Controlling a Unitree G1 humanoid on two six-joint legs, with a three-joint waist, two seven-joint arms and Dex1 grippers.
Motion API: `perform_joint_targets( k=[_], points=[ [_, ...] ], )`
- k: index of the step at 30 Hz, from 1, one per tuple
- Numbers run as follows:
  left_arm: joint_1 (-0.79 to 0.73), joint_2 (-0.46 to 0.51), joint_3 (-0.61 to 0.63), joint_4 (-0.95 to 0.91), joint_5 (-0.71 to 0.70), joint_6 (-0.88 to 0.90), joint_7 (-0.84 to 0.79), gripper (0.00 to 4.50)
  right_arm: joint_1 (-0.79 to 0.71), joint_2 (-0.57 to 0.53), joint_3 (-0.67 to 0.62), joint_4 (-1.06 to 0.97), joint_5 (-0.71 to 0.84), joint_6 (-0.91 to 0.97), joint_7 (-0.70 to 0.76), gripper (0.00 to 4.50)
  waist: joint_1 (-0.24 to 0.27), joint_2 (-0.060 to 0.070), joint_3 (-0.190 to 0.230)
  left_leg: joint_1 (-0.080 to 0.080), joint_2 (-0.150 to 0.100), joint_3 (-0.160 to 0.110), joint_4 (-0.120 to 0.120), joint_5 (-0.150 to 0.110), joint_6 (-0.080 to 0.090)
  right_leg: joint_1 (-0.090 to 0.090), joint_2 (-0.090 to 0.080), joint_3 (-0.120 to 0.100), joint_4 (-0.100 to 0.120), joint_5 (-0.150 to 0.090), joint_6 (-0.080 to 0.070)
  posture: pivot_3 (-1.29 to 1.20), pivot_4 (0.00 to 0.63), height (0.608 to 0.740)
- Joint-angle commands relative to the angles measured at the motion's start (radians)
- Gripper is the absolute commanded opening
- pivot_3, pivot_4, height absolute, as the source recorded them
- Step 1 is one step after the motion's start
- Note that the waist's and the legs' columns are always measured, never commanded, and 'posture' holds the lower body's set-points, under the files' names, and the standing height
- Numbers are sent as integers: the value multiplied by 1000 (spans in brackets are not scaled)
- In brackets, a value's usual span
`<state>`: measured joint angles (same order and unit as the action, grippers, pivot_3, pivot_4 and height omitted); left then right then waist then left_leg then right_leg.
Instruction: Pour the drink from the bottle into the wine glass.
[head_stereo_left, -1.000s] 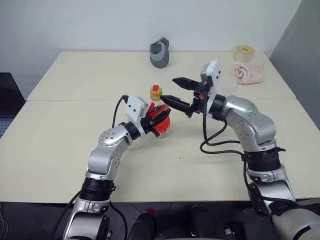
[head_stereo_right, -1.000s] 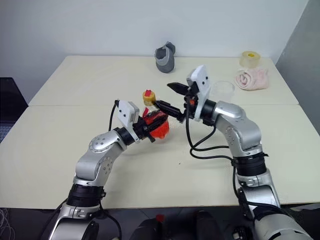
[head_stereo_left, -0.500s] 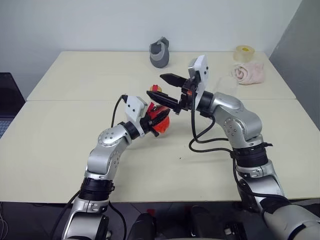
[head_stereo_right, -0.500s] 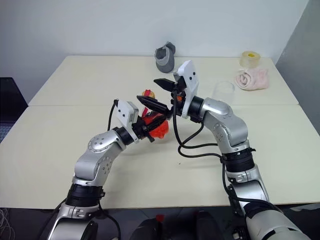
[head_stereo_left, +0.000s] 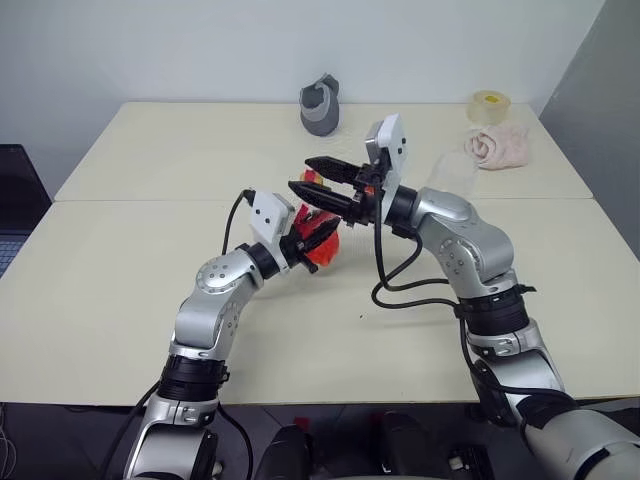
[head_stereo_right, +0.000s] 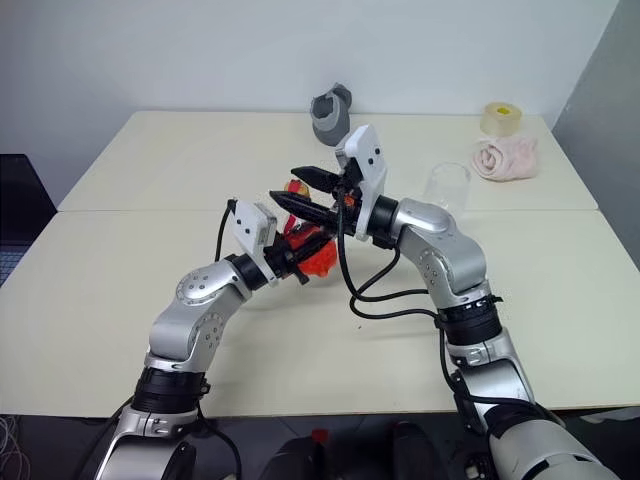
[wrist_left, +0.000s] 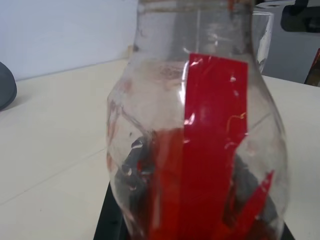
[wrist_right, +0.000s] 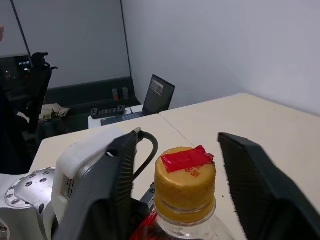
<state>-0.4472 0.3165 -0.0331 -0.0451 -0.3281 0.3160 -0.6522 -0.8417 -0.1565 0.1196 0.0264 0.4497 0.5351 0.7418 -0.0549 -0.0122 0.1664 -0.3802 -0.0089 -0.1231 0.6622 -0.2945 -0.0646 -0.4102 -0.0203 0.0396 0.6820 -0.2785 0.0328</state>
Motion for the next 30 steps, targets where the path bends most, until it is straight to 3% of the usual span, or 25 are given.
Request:
perform_joint_targets(
  k=[1,5,30],
  points=[
    [-34,-1,11,-24,-2,-36,-5,989,-29,0,5,-19,-12,-31,13,1359,0,0,0,0,0,0,0,0,0,0,0,0,0,0,0,0,150,740],
    [-34,-1,11,-26,-2,-35,-4,989,-28,-3,10,-17,-22,-42,13,40,0,0,0,0,0,0,0,0,0,0,0,0,0,0,0,0,150,740],
    [-30,-10,5,-34,-2,-29,2,989,-83,4,-12,58,-54,-94,2,40,0,0,0,0,0,0,0,0,0,0,0,0,0,0,0,0,150,740]
  ],
)
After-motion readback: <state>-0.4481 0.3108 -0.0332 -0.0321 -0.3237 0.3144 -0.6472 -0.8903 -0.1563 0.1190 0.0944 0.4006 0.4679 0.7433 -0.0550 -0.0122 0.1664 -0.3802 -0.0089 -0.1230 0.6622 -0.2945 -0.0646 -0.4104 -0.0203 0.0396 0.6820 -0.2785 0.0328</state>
